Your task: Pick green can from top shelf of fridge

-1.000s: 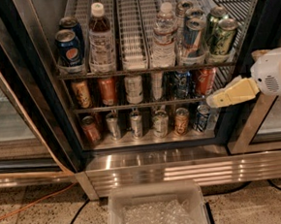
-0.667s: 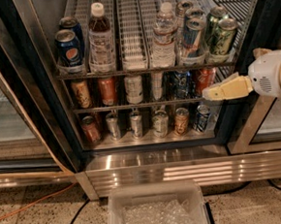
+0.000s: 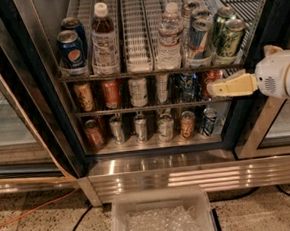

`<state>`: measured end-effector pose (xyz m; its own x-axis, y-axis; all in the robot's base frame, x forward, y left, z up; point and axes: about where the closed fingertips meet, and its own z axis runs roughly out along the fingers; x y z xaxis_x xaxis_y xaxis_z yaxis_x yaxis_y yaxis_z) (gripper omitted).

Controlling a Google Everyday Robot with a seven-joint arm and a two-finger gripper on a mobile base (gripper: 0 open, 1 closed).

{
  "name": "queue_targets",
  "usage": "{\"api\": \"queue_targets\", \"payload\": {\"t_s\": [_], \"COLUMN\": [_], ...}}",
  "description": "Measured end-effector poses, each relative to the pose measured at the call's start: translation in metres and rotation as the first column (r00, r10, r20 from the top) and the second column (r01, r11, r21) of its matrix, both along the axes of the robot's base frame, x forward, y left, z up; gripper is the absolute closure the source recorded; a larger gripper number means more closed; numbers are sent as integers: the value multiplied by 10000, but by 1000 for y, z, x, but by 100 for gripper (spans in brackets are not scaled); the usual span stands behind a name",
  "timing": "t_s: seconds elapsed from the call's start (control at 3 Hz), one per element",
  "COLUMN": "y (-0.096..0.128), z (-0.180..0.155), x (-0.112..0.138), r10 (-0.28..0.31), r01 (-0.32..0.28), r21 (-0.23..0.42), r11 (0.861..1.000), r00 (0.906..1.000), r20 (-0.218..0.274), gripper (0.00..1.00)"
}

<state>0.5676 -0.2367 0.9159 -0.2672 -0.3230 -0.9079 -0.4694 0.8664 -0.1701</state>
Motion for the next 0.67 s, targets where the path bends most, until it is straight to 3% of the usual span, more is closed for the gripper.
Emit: {"api": "queue_targets", "payload": {"t_s": [0.33, 0.67], "y": [2, -2], "z": [-4, -12], "x": [6, 18], "r10": [-288, -866], "r01": [291, 903], "r21": [-131, -466], "r11": [9995, 9948], "r00": [9995, 9933], "r20": [161, 761], "gripper": [0, 13]}}
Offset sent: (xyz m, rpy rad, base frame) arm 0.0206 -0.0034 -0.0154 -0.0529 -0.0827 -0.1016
